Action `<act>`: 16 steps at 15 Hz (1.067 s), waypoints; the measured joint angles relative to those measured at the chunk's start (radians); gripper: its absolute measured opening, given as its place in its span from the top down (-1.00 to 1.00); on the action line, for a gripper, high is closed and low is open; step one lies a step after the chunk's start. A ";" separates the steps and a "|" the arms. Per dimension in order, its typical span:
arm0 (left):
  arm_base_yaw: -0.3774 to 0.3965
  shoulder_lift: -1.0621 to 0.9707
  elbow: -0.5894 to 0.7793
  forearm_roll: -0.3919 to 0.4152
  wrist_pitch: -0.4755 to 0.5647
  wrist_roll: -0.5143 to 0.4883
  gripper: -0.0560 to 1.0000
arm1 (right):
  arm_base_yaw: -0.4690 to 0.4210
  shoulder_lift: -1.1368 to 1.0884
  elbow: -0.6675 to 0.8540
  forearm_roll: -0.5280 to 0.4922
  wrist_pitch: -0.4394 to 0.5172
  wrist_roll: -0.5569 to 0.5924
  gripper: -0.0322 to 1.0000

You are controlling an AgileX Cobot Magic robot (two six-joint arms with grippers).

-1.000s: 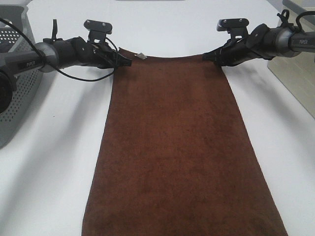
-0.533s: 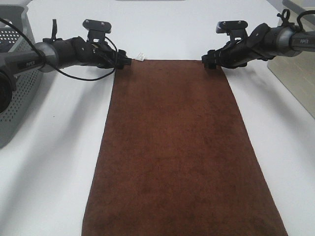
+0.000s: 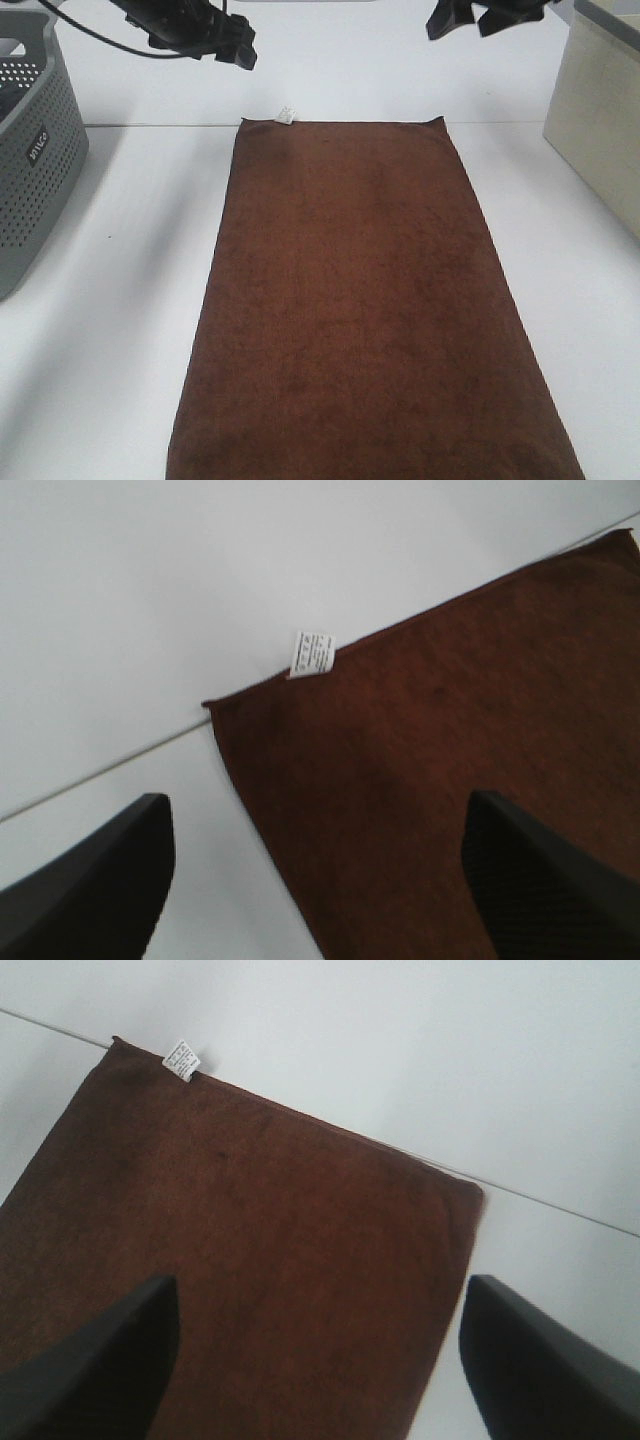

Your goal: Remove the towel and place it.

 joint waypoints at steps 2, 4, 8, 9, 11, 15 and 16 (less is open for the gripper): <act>0.006 -0.071 -0.001 0.104 0.095 -0.110 -0.55 | -0.015 -0.093 0.000 -0.075 0.066 0.097 -0.51; 0.048 -0.169 -0.001 0.234 0.183 -0.234 -0.71 | -0.089 -0.191 0.000 -0.118 0.135 0.190 -0.51; 0.160 -0.321 -0.002 0.301 0.357 -0.289 -0.79 | -0.193 -0.319 0.000 -0.190 0.329 0.228 -0.51; 0.178 -0.354 0.010 0.301 0.392 -0.284 -0.79 | -0.193 -0.349 0.005 -0.209 0.346 0.228 -0.51; 0.212 -0.446 0.111 0.301 0.408 -0.273 -0.79 | -0.193 -0.461 0.099 -0.216 0.349 0.228 -0.51; 0.228 -0.800 0.588 0.294 0.257 -0.288 -0.79 | -0.193 -0.886 0.562 -0.214 0.353 0.285 -0.51; 0.228 -0.919 0.734 0.290 0.193 -0.300 -0.79 | -0.193 -0.990 0.686 -0.215 0.351 0.305 -0.51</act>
